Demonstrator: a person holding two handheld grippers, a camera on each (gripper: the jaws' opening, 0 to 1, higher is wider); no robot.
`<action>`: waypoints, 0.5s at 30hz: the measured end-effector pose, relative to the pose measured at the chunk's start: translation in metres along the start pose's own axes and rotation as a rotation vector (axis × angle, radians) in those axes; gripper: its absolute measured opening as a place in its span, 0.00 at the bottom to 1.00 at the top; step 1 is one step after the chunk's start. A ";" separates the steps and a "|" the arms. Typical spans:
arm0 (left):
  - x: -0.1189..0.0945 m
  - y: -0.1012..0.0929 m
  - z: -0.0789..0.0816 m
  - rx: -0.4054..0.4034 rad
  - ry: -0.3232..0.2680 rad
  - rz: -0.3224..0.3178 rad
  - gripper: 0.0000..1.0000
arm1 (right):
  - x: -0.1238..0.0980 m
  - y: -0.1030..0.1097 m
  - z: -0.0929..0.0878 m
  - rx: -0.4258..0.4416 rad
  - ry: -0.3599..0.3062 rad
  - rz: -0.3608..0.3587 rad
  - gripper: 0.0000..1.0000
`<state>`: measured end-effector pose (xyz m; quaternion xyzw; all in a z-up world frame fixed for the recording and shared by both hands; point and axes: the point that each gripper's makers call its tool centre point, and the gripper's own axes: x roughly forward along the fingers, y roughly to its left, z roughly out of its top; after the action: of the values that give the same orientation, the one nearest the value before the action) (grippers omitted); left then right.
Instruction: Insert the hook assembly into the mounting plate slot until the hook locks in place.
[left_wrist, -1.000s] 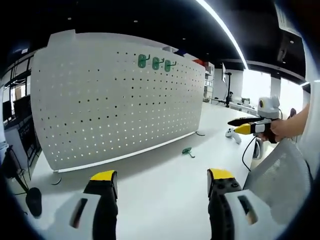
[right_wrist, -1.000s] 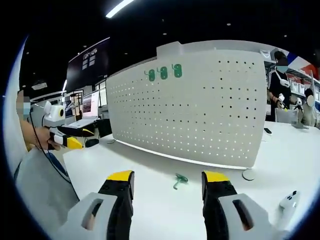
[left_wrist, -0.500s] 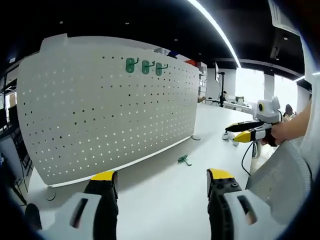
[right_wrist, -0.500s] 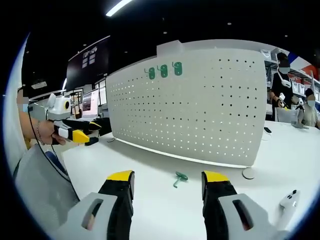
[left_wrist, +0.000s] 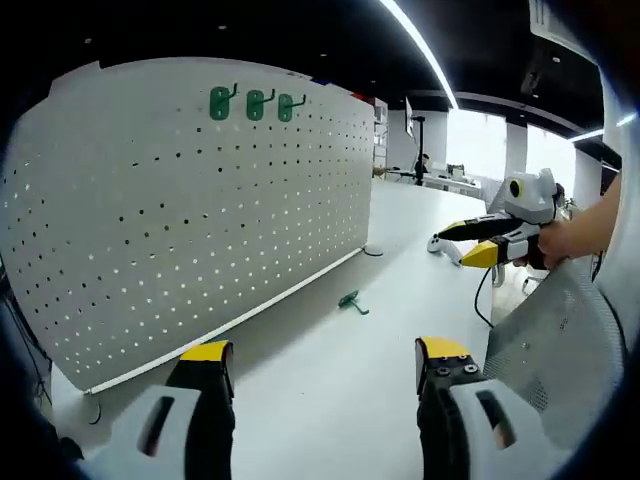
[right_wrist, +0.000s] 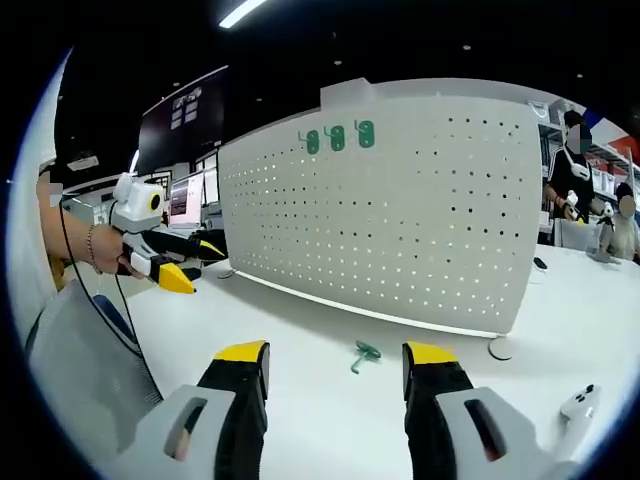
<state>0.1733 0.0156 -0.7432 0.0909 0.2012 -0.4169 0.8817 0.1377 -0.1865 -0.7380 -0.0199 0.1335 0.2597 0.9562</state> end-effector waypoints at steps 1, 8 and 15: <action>0.001 0.000 0.000 0.008 0.009 -0.002 0.77 | 0.000 0.000 0.000 -0.001 0.001 0.000 0.52; 0.010 -0.001 0.000 0.028 0.033 -0.037 0.77 | 0.000 0.000 -0.003 -0.001 0.010 0.001 0.52; 0.015 -0.004 -0.002 0.077 0.071 -0.073 0.78 | 0.001 -0.002 -0.005 0.006 0.017 -0.005 0.52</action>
<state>0.1789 0.0031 -0.7513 0.1320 0.2193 -0.4528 0.8541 0.1377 -0.1882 -0.7431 -0.0196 0.1423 0.2570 0.9557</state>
